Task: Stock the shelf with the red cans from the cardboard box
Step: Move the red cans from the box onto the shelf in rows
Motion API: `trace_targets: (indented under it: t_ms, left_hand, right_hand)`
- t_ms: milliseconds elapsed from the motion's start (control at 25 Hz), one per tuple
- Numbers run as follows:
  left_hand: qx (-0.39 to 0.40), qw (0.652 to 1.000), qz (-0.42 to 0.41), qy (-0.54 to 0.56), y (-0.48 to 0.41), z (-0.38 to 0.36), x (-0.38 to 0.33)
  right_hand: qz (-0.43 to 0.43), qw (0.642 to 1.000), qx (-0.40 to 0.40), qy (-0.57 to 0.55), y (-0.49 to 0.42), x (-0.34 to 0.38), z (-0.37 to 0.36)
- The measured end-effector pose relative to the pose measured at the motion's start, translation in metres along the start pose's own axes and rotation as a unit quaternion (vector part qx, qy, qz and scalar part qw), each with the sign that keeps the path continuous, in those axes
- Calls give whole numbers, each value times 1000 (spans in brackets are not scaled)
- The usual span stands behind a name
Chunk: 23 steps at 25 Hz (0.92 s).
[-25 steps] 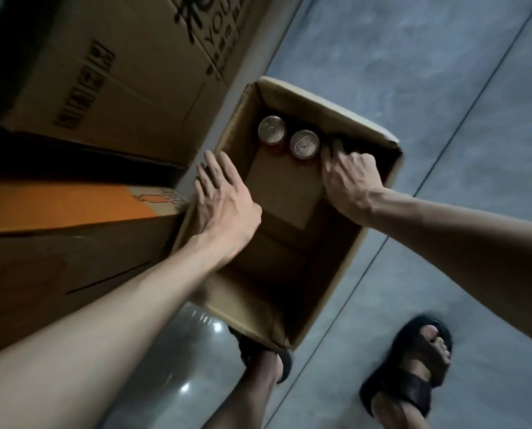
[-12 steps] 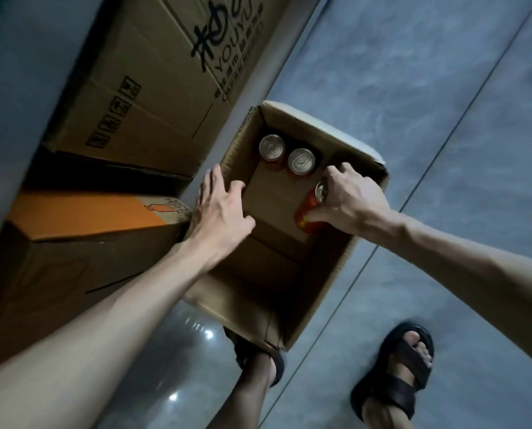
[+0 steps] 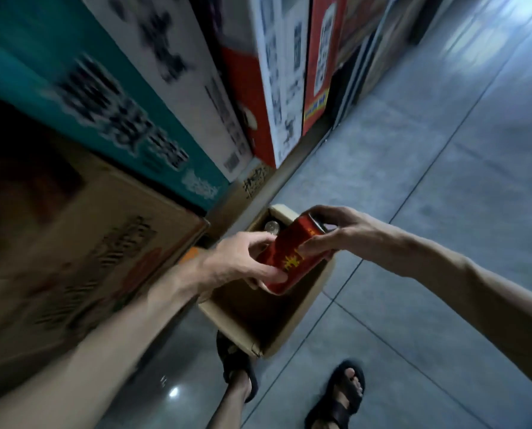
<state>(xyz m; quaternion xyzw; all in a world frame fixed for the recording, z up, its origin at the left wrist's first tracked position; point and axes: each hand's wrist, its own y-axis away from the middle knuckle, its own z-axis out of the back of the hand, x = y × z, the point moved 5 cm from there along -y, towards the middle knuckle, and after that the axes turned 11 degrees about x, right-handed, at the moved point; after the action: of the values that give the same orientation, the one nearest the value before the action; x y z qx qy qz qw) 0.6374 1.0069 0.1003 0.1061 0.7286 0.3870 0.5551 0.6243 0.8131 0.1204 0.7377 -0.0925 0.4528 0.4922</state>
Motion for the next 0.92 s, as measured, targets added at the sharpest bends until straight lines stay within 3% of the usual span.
trace_targets:
  t_ms: [160,320,480,680,920]
  left_hand:
    - [1,1000,0,-30,93,-6,-98]
    - [-91,994,-51,-44,204,-20,-190]
    - [-144,983,-114,17,298,-45,-244]
    - [-255,951,-155,81,391,-63,-252]
    - [-402,894,-179,90,454,-50,-204]
  right_hand:
    - [40,997,24,53,75,118,-14]
    - [90,989,38,107,163,241,-44]
    - [129,974,48,183,226,330,-82]
    - [156,945,34,285,254,401,-145]
    - [210,908,-4,363,218,439,-221]
